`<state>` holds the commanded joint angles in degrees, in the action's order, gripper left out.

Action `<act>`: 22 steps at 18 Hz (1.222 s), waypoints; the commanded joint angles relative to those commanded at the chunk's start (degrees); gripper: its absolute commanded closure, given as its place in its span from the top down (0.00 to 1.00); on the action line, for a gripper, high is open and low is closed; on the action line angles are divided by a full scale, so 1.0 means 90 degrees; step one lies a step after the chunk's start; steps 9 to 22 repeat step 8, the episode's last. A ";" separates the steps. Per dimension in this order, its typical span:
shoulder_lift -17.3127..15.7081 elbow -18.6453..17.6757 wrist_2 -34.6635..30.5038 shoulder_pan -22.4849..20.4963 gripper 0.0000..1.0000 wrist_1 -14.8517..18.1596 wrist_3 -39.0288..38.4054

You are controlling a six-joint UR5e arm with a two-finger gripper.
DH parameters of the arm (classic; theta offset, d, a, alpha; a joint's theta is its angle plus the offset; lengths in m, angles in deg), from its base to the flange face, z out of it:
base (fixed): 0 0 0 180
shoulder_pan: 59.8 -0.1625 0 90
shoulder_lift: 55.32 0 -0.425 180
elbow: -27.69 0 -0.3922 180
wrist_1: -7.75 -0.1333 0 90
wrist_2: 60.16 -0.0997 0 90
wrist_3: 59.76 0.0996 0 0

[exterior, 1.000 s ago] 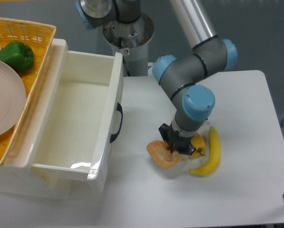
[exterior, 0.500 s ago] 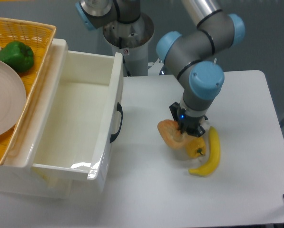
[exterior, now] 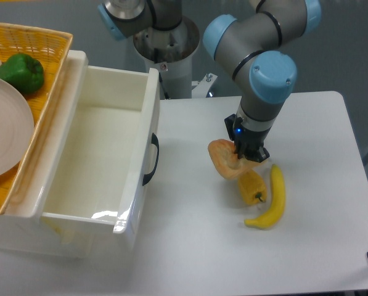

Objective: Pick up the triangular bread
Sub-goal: 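Lift the gripped bread slice up off the table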

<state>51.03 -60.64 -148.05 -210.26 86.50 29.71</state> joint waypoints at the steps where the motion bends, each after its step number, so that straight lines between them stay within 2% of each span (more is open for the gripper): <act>1: 0.0000 0.0000 0.0000 0.0000 0.00 -0.0010 0.0020; 22: 0.0000 0.0010 -0.0010 -0.0069 0.00 0.0000 0.0157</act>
